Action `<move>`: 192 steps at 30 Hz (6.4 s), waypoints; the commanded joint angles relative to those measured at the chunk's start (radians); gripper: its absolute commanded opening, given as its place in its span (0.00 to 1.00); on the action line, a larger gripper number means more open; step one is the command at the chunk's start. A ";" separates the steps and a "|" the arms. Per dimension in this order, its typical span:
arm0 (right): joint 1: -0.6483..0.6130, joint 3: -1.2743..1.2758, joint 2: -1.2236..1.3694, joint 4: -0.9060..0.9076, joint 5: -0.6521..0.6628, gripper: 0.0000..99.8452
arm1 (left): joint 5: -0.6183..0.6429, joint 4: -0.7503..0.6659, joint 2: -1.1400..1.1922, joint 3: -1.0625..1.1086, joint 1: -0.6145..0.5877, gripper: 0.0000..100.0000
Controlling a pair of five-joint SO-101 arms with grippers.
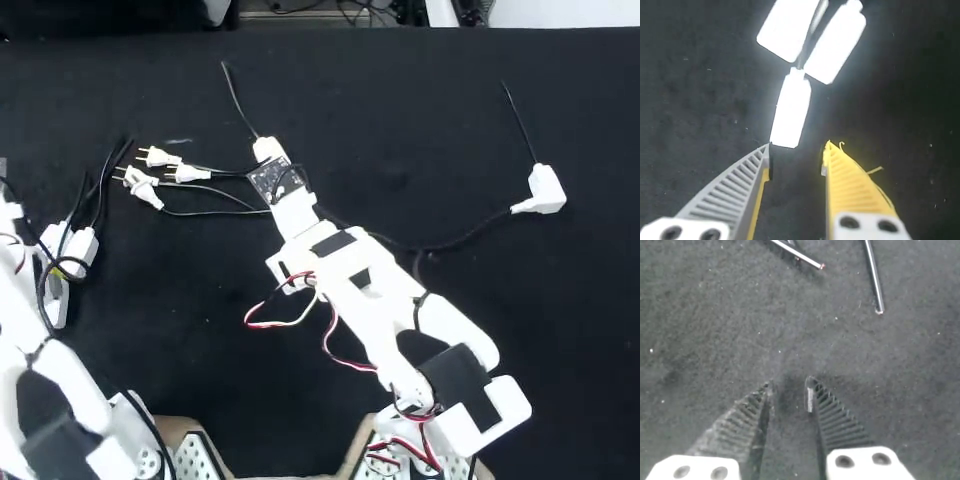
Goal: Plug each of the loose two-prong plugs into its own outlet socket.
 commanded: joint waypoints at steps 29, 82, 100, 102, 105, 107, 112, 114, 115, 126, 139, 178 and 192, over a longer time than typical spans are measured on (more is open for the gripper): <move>-0.015 -0.002 -0.007 -0.023 0.003 0.09 | -0.106 -0.106 0.479 -0.196 -0.007 0.18; 0.338 0.346 -0.522 -0.187 -0.222 0.09 | 0.275 -0.069 -0.048 0.162 0.707 0.25; 0.338 0.346 -0.522 -0.187 -0.222 0.09 | 0.241 0.018 -0.038 0.117 0.891 0.25; 0.338 0.344 -0.522 -0.187 -0.222 0.09 | 0.238 -0.014 -0.035 0.147 0.914 0.25; 0.338 0.346 -0.522 -0.187 -0.222 0.09 | 0.238 -0.133 -0.028 0.252 0.915 0.25; 0.338 0.349 -0.522 -0.187 -0.222 0.09 | 0.236 -0.227 -0.021 0.328 0.888 0.25; 0.338 0.351 -0.522 -0.187 -0.222 0.09 | 0.204 -0.315 -0.029 0.410 0.788 0.25; 0.338 0.351 -0.522 -0.187 -0.222 0.09 | 0.204 -0.307 -0.029 0.409 0.753 0.25; 0.338 0.351 -0.522 -0.187 -0.222 0.09 | 0.204 -0.305 -0.029 0.406 0.736 0.25; 0.338 0.352 -0.521 -0.187 -0.222 0.09 | 0.198 -0.213 -0.029 0.249 0.567 0.25; 0.338 0.352 -0.521 -0.187 -0.222 0.09 | 0.256 -0.319 -0.015 0.128 0.515 0.25; 0.338 0.352 -0.521 -0.187 -0.222 0.09 | 0.261 -0.193 -0.029 0.380 0.901 0.25; 0.338 0.351 -0.522 -0.187 -0.222 0.09 | 0.433 -0.334 0.081 0.124 0.906 0.25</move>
